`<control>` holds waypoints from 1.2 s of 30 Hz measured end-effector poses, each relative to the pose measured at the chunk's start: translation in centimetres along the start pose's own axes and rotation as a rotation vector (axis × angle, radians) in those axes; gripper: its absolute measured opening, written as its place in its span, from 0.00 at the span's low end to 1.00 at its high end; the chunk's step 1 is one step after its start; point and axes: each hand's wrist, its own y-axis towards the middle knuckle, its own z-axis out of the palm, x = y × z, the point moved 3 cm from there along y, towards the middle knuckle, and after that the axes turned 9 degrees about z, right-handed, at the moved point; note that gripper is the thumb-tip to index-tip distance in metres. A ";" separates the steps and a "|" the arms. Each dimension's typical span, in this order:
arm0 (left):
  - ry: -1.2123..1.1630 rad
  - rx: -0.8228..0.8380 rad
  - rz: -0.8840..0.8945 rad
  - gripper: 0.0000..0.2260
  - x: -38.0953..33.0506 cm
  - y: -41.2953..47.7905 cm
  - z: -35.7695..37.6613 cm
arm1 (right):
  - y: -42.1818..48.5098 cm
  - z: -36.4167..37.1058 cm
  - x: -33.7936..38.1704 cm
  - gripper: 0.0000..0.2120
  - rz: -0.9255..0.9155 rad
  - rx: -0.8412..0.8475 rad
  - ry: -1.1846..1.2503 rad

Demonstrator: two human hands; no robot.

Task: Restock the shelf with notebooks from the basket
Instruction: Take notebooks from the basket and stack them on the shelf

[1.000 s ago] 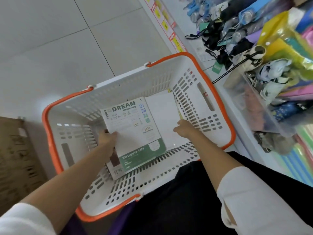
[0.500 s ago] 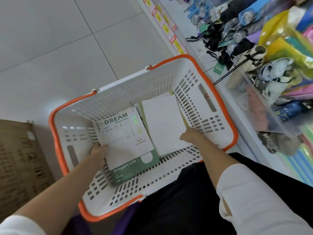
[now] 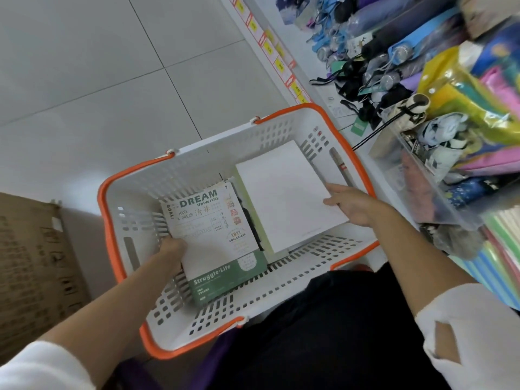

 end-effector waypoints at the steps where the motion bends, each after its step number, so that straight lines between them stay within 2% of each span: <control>1: -0.052 0.021 -0.012 0.11 -0.3 -0.6 0.3 | -0.8 0.7 0.2 0.19 0.013 0.037 0.031; 3: -0.192 0.090 -0.039 0.08 -1.2 -2.2 1.0 | -1.3 2.9 -0.1 0.19 0.027 0.090 0.054; 7: -0.394 0.223 -0.060 0.13 -2.2 -3.9 3.1 | 0.2 8.5 -2.3 0.28 0.009 0.078 -0.142; 10: -0.404 0.264 -0.036 0.19 -2.6 -4.8 4.0 | 2.1 10.9 -4.0 0.28 0.022 0.005 -0.287; 13: -0.295 0.243 0.056 0.15 -2.6 -5.1 3.9 | 2.0 11.8 -3.9 0.25 0.020 0.028 -0.307; 17: -0.369 0.310 0.034 0.15 -3.7 -5.9 4.4 | 0.1 10.4 -2.2 0.25 -0.025 -0.113 -0.277; 21: -0.380 0.403 0.026 0.12 -5.8 -7.8 5.5 | -2.7 8.6 -1.6 0.28 -0.094 -0.126 -0.358; 24: -0.327 0.452 0.089 0.13 -7.2 -9.0 6.7 | -4.6 6.0 -0.7 0.20 -0.150 -0.243 -0.331; 29: -0.284 0.462 0.192 0.15 -9.0 -12.2 9.7 | -9.8 2.6 0.4 0.26 -0.231 -0.292 -0.240; 33: -0.277 0.380 0.362 0.18 -11.4 -16.1 11.7 | -15.2 0.2 0.3 0.15 -0.367 -0.375 -0.129; 34: -0.279 0.360 0.410 0.20 -12.2 -17.3 12.0 | -16.9 -0.2 0.3 0.14 -0.382 -0.390 -0.121; 36: -0.316 0.371 0.477 0.21 -13.8 -20.0 13.0 | -20.0 -1.5 0.2 0.21 -0.415 -0.456 -0.135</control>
